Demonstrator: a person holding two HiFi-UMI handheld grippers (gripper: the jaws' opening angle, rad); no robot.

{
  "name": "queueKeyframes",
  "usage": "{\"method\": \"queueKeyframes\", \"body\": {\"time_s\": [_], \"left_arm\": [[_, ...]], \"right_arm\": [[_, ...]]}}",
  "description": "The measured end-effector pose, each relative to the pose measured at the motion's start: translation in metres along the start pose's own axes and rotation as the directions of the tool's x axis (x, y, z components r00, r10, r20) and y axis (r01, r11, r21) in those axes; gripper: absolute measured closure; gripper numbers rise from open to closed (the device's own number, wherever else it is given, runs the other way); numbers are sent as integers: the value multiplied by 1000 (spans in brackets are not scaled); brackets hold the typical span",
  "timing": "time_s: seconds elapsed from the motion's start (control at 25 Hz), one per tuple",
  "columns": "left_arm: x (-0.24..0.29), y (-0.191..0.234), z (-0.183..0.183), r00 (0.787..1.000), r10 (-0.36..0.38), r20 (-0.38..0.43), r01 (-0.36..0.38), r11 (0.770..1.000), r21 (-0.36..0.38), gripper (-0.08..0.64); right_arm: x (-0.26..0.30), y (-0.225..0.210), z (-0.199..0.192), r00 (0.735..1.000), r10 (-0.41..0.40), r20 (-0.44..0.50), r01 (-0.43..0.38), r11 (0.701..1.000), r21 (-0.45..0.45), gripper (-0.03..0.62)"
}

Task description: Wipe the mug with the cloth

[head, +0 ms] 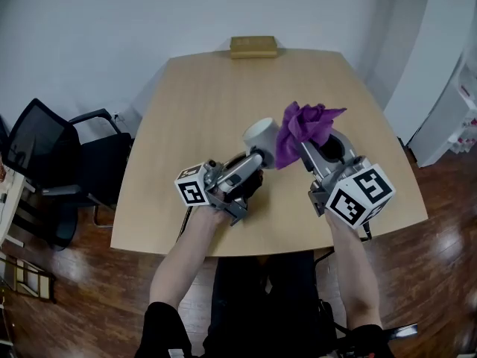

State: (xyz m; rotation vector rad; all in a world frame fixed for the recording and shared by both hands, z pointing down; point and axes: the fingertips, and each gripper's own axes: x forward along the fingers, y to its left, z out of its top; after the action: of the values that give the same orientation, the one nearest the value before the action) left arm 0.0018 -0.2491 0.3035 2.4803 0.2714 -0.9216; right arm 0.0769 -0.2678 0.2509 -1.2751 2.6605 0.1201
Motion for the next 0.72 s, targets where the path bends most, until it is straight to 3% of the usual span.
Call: {"method": "queueKeyframes", "body": {"time_s": [0.12, 0.24, 0.36, 0.48, 0.56, 0.64, 0.72], "left_arm": [[7, -14, 2, 998, -65, -17, 66, 997, 39, 523], [8, -27, 5, 992, -126, -10, 126, 990, 61, 523], [6, -28, 13, 989, -145, 17, 144, 988, 63, 524], [3, -27, 17, 986, -158, 45, 156, 987, 43, 523], [-1, -34, 25, 976, -203, 74, 202, 979, 27, 523], [-4, -43, 30, 968, -242, 68, 239, 970, 41, 523], [-1, -51, 25, 964, -263, 42, 261, 964, 60, 523]], "right_arm": [[29, 23, 6, 997, 70, -23, -72, 994, -83, 505], [25, 27, -5, 997, 73, -23, -75, 992, -103, 505], [3, 15, -23, 999, 39, -24, -41, 997, -62, 505], [-17, -11, -56, 996, -17, -88, 18, 1000, 16, 505], [-25, -30, -70, 990, -57, -128, 69, 994, 85, 505], [-26, -39, -60, 992, -77, -101, 91, 986, 138, 505], [-28, -34, -27, 998, -64, -25, 66, 989, 130, 505]]}}
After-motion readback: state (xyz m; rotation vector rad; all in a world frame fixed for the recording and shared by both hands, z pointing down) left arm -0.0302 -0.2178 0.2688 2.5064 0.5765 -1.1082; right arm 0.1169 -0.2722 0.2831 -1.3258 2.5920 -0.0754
